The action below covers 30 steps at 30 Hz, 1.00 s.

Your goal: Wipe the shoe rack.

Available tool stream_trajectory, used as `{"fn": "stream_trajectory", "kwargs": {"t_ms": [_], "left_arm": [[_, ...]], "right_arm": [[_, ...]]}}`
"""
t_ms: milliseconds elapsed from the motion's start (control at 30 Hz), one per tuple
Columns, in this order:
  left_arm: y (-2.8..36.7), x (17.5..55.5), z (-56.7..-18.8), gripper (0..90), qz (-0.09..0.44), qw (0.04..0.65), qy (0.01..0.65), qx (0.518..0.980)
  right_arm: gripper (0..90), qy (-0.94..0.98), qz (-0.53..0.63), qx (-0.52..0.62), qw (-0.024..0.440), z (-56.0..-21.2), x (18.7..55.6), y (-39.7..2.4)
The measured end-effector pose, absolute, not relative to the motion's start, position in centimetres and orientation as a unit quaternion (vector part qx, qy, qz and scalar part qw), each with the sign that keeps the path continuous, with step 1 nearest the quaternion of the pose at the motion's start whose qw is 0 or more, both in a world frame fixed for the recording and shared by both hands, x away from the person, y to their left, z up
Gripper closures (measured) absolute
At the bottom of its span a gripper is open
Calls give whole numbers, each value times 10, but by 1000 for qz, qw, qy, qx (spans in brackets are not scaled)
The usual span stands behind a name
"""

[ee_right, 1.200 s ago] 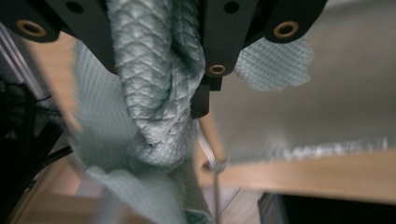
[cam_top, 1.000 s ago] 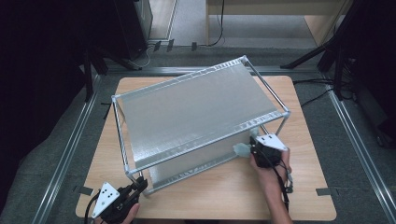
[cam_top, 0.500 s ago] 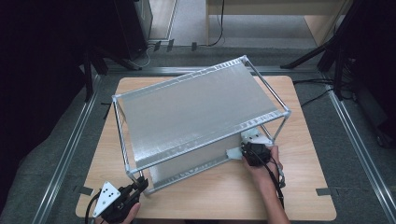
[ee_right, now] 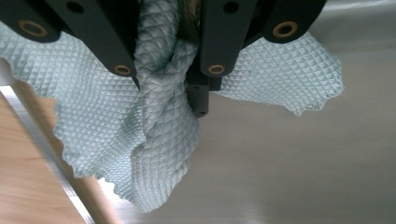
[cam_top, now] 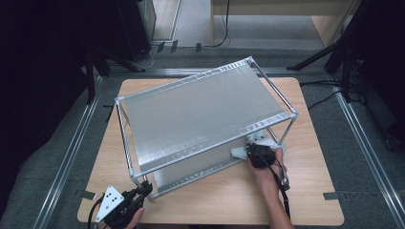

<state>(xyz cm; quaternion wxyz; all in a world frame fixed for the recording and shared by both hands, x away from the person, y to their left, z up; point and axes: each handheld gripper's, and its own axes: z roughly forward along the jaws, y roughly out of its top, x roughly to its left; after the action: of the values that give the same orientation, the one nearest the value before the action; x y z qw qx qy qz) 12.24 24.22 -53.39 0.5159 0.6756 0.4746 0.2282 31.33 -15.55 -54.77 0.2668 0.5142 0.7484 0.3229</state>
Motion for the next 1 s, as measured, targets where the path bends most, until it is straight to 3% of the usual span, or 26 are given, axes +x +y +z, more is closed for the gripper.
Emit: {"fn": "stream_trajectory", "kwargs": {"t_ms": [767, 1000], "left_arm": [[229, 121, -534, 781, 216, 524, 457, 686], [229, 121, -534, 782, 216, 523, 456, 687]], "right_arm": [[822, 812, 401, 393, 159, -556, 236, -29], [821, 823, 390, 370, 184, -556, 235, -25]]}}
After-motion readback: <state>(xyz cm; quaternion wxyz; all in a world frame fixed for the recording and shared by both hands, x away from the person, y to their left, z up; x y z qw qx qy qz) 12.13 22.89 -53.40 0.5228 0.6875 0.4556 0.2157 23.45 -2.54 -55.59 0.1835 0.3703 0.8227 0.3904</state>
